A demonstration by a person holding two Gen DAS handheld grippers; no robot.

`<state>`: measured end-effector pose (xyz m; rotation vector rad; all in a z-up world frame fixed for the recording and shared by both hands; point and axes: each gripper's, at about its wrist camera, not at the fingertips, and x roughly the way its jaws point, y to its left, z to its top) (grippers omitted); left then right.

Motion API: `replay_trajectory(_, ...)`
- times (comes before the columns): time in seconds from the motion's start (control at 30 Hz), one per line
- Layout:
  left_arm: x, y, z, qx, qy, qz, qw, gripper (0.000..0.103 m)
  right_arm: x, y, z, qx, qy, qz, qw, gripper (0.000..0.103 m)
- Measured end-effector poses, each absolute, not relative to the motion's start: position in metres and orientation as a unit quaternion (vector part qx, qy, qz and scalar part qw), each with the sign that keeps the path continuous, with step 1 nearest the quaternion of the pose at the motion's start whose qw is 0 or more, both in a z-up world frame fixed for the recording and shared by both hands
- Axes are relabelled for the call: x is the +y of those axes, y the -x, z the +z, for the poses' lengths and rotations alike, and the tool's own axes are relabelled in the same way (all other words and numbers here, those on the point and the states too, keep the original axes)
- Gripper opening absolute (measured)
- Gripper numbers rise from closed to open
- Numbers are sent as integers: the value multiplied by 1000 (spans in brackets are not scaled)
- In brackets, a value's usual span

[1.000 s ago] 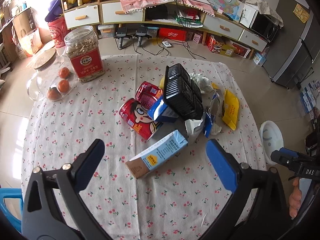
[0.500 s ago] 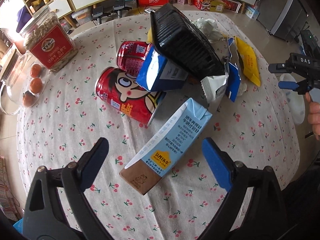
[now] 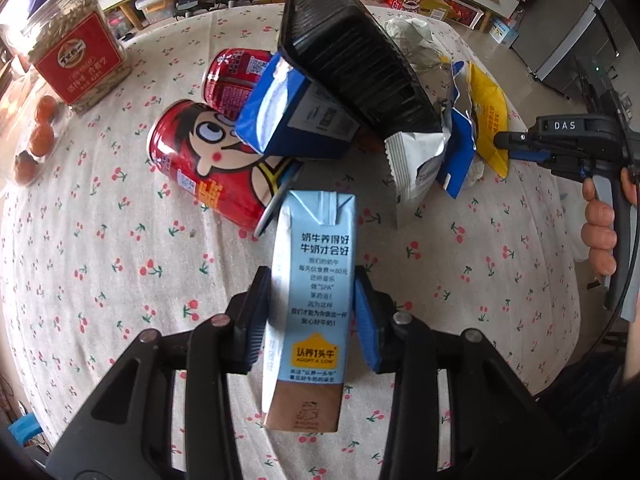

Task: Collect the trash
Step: 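Grasp the milk carton with the left tool while the right tool grasps the yellow bag, then carry both items to the white bucket and release them inside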

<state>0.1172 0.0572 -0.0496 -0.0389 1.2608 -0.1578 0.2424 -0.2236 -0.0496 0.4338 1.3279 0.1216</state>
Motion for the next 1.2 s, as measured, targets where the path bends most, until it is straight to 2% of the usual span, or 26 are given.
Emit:
replay_trajectory(0.1, 57, -110, -48, 584, 41, -79, 807, 41, -225, -241, -48, 611, -182, 46, 769, 10)
replay_trajectory(0.27, 58, -102, -37, 570, 69, -89, 814, 41, -228, -229, -35, 605, -183, 55, 773, 5)
replay_trajectory(0.8, 36, -90, -20, 546, 116, -148, 817, 41, -270, -176, 19, 569, -193, 37, 798, 4)
replay_trajectory(1.2, -23, -87, -3, 526, 106, -216, 816, 41, -392, -126, 49, 533, -188, -79, 821, 4)
